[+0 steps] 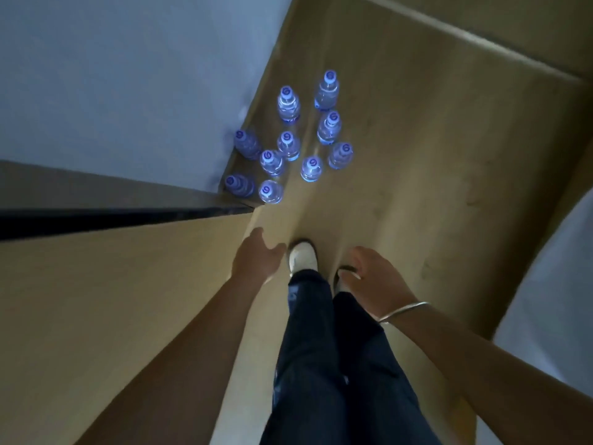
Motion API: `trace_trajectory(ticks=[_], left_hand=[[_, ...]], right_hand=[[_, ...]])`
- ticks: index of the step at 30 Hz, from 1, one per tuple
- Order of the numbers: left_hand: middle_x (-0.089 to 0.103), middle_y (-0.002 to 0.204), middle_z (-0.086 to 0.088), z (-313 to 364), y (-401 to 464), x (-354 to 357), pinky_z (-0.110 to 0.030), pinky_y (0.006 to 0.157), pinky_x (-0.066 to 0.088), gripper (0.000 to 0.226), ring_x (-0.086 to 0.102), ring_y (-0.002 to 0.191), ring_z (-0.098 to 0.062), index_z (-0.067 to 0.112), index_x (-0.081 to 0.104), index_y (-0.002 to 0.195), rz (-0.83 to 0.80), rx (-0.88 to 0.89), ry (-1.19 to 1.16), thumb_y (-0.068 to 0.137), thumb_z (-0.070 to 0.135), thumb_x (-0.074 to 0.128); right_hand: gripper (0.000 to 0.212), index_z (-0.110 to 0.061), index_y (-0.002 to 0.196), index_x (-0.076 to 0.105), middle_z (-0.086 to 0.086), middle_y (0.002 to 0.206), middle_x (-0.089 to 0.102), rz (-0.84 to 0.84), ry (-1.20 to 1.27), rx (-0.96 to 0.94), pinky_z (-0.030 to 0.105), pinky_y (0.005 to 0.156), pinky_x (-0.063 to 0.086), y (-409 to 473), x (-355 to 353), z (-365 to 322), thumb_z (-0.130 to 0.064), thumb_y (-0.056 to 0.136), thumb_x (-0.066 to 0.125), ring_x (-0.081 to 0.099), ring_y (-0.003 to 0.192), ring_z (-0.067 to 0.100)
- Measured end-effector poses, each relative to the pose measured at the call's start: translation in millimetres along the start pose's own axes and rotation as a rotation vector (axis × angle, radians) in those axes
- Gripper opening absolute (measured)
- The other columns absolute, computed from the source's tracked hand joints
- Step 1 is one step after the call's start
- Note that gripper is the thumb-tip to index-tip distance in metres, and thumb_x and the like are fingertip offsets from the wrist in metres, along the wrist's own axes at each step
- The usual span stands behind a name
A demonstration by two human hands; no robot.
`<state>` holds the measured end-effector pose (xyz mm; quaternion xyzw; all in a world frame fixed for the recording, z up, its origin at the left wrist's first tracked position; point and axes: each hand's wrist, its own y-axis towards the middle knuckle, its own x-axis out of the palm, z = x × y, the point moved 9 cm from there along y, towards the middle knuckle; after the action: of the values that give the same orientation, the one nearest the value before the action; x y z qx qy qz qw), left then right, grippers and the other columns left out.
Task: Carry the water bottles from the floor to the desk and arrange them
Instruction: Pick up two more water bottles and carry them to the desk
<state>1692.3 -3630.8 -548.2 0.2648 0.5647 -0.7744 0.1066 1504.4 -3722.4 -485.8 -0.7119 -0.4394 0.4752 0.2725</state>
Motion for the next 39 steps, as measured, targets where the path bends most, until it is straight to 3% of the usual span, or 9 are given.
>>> trace_trajectory(ticks=[5, 9, 12, 16, 19, 22, 28, 37, 39], left_hand=[[0.038, 0.147, -0.014, -22.1, 111.5, 34.5, -0.035, 0.107, 0.03, 0.077, 0.037, 0.134, -0.028, 0.009, 0.022, 0.146, 0.06, -0.065, -0.127, 0.086, 0.037, 0.062], [0.034, 0.149, -0.012, -28.6, 178.0, 54.6, -0.035, 0.111, 0.029, 0.083, 0.034, 0.137, -0.025, 0.01, 0.021, 0.147, 0.11, -0.007, -0.2, 0.083, 0.033, 0.068], [0.028, 0.153, -0.01, -35.1, 216.1, 67.2, -0.038, 0.114, 0.026, 0.09, 0.029, 0.14, -0.023, 0.01, 0.017, 0.149, 0.126, -0.005, -0.229, 0.081, 0.036, 0.07], [0.037, 0.147, -0.011, -33.3, 254.3, 75.5, -0.04, 0.112, 0.03, 0.097, 0.037, 0.135, -0.024, 0.01, 0.023, 0.146, 0.148, 0.012, -0.405, 0.071, 0.032, 0.08], [0.037, 0.146, -0.013, -31.8, 274.0, 77.4, -0.038, 0.112, 0.03, 0.104, 0.039, 0.134, -0.024, 0.01, 0.022, 0.146, 0.181, -0.022, -0.504, 0.064, 0.031, 0.084], [0.043, 0.142, -0.007, -35.4, 283.1, 73.2, -0.026, 0.107, 0.033, 0.096, 0.045, 0.128, -0.019, 0.015, 0.031, 0.144, 0.264, -0.067, -0.571, 0.066, 0.032, 0.083], [0.054, 0.134, -0.005, -35.0, 281.0, 65.8, -0.033, 0.105, 0.039, 0.07, 0.051, 0.122, -0.021, 0.016, 0.045, 0.137, 0.325, -0.042, -0.492, 0.076, 0.033, 0.075], [0.06, 0.122, -0.004, -23.2, 237.4, 63.7, -0.015, 0.081, 0.034, 0.053, 0.055, 0.111, -0.019, 0.016, 0.053, 0.126, 0.298, -0.002, -0.373, 0.078, 0.03, 0.071], [0.06, 0.122, -0.004, -18.9, 217.8, 63.8, -0.018, 0.086, 0.035, 0.054, 0.055, 0.113, -0.02, 0.017, 0.052, 0.127, 0.263, 0.013, -0.342, 0.079, 0.03, 0.071]], right_hand=[[0.047, -0.005, 0.129, 0.045, 0.015, 0.127, 0.051, 0.072, 0.122, 0.046, 0.042, 0.101, 0.038, 125.4, 24.3, 18.7, -0.024, 0.088, 0.058, 0.05, 0.117, 0.029], [0.068, -0.01, 0.143, 0.031, 0.013, 0.141, 0.041, 0.178, 0.143, 0.051, 0.038, 0.107, 0.032, 216.5, 32.9, 33.6, -0.031, 0.086, 0.062, 0.042, 0.128, 0.026], [0.071, -0.009, 0.141, 0.033, 0.015, 0.135, 0.045, 0.256, 0.124, 0.012, 0.032, 0.103, 0.03, 269.9, 35.0, 34.7, -0.036, 0.083, 0.064, 0.042, 0.126, 0.026], [0.083, -0.009, 0.14, 0.032, 0.012, 0.138, 0.043, 0.282, 0.177, -0.116, 0.028, 0.106, 0.029, 312.6, 32.3, 22.5, -0.038, 0.075, 0.073, 0.04, 0.128, 0.023], [0.079, -0.009, 0.135, 0.04, 0.012, 0.13, 0.048, 0.285, 0.157, -0.164, 0.023, 0.101, 0.03, 335.3, 25.8, 18.7, -0.036, 0.071, 0.077, 0.044, 0.122, 0.022], [0.079, -0.01, 0.135, 0.039, 0.013, 0.13, 0.048, 0.239, 0.118, -0.175, 0.015, 0.094, 0.031, 353.7, 25.2, 15.0, -0.028, 0.07, 0.079, 0.046, 0.12, 0.021], [0.061, -0.014, 0.13, 0.048, 0.011, 0.131, 0.05, 0.279, 0.013, -0.183, 0.027, 0.103, 0.036, 376.8, 15.6, 2.2, -0.03, 0.076, 0.072, 0.049, 0.12, 0.023], [0.039, 0.0, 0.116, 0.055, 0.022, 0.119, 0.057, 0.354, -0.322, -0.309, 0.031, 0.089, 0.029, 331.7, 14.4, 0.4, -0.025, 0.086, 0.058, 0.049, 0.113, 0.033], [0.036, 0.002, 0.112, 0.055, 0.024, 0.116, 0.055, 0.316, -0.393, -0.338, 0.035, 0.087, 0.031, 307.1, 21.2, -2.8, -0.023, 0.086, 0.056, 0.05, 0.109, 0.035]])
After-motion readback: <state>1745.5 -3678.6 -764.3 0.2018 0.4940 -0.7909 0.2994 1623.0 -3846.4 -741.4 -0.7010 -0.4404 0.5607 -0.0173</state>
